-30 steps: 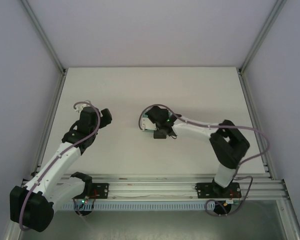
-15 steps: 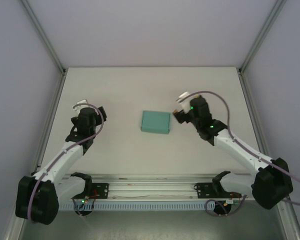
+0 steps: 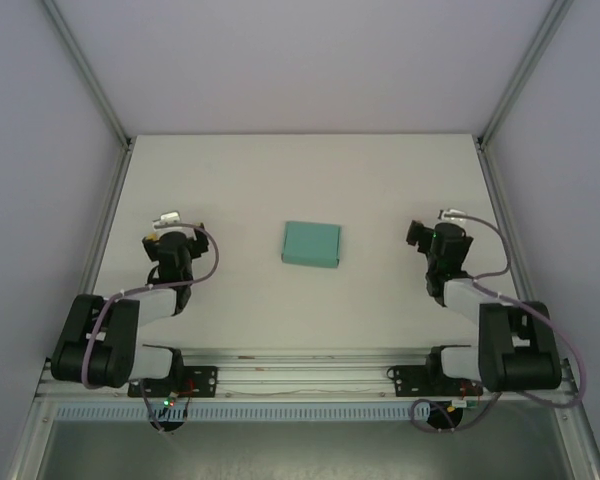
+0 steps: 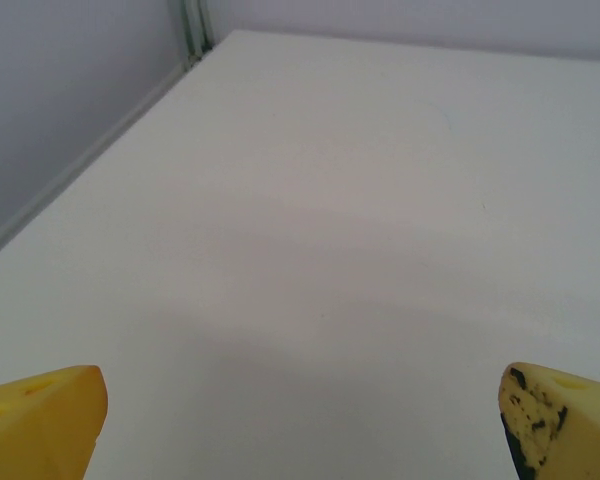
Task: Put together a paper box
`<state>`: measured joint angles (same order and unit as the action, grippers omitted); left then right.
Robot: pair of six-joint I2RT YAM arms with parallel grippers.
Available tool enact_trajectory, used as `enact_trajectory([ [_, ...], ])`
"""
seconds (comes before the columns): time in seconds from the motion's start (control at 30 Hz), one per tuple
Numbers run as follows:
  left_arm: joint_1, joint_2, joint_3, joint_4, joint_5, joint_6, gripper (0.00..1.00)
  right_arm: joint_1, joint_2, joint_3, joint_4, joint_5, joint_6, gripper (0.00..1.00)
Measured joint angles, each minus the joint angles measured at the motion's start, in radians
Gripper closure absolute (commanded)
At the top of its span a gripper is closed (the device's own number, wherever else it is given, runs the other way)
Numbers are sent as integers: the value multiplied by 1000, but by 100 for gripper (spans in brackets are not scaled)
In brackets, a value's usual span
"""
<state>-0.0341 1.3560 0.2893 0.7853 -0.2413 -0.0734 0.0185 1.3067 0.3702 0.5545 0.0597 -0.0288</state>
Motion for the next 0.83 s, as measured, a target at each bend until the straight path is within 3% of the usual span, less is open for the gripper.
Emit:
enact_trajectory([
  [0.1, 35, 124, -15, 167, 26, 8, 0, 0, 116, -34, 174, -14, 6, 0],
  [0.2, 43, 170, 3, 159, 60, 20, 0, -15, 205, -5, 176, -34, 26, 0],
  [0.83, 43, 169, 18, 196, 104, 23, 0, -42, 205, 8, 240, -57, 55, 0],
])
